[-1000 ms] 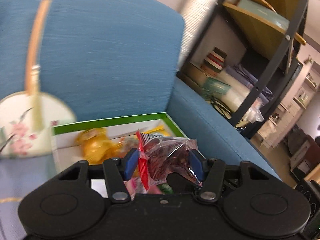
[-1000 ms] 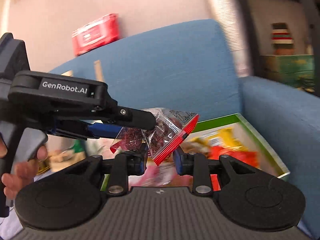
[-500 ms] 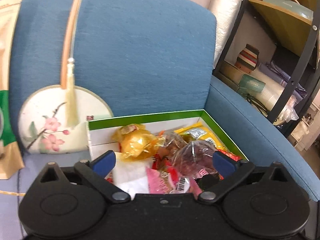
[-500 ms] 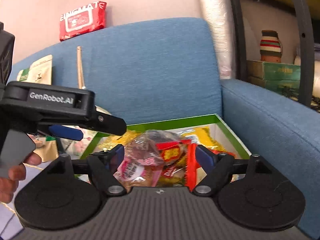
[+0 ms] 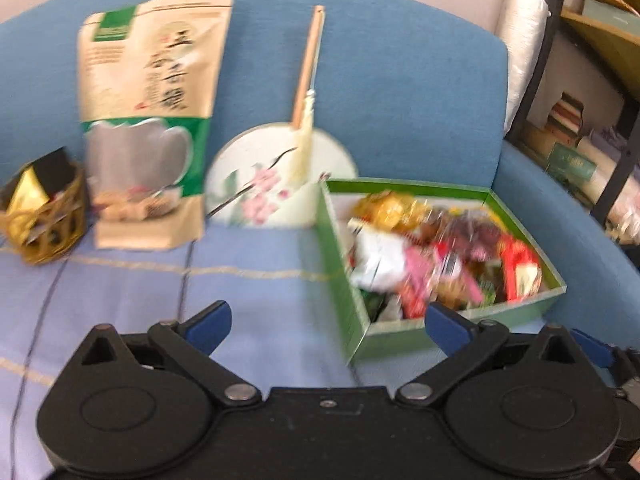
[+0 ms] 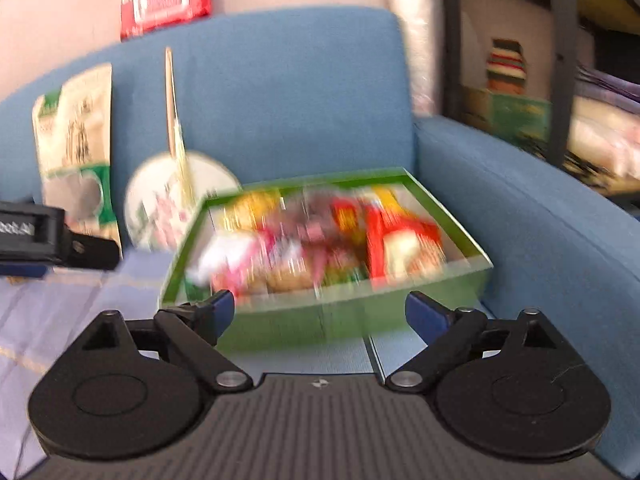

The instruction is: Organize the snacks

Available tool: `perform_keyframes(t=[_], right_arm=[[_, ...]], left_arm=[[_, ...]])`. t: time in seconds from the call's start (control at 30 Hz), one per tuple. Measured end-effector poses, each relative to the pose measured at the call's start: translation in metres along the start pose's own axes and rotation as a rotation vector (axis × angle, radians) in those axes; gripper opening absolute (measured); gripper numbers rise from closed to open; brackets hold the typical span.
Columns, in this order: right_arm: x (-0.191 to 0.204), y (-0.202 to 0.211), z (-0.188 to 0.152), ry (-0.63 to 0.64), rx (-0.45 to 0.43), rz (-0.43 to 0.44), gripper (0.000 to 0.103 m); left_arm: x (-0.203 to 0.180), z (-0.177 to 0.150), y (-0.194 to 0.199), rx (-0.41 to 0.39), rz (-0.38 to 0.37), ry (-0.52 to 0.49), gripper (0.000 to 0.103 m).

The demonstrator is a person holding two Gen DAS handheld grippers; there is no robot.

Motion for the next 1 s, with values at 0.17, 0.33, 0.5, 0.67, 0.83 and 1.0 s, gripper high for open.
perform_keyframes(t=[0.17,0.33,0.5,0.67,0.83,1.0], right_arm=[[0.010,0.032,-0.010,0.040,0.026,-0.004,0.103],[0.015,0.047,-0.009,0.058,0.003,-0.041,0.103],[0.016,0.052,-0.012,0.050,0.034,-0.070,0.103],[0.020,0.058,-0.011,0.061,0.027,-0.077,0.103],[0.020,0.059,-0.010,0.058,0.027,-0.074,0.103],[0.023,0.060,-0.010,0.062,0.026,-0.076,0.103]], left_arm=[[0.016,-0.025,0.030,0.009,0.073,-0.009,0.103],[0.029,-0.032,0.048,-0.021,0.124,0.012,0.103],[0.032,-0.034,0.057,-0.042,0.149,0.002,0.103],[0.028,-0.035,0.063,-0.047,0.123,-0.007,0.103],[0.027,-0.032,0.069,-0.068,0.110,-0.014,0.103],[0.025,-0.031,0.071,-0.069,0.103,-0.016,0.103]])
Point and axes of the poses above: each gripper's, at about its wrist camera, not at the fingertips, and y roughly against the way its jaws point, x to its left, z to its top, the point moved 2 cm from there along -y, roughly the way its jaws point, and after that the axes turned 14 degrees about y, right-handed, at the moved point
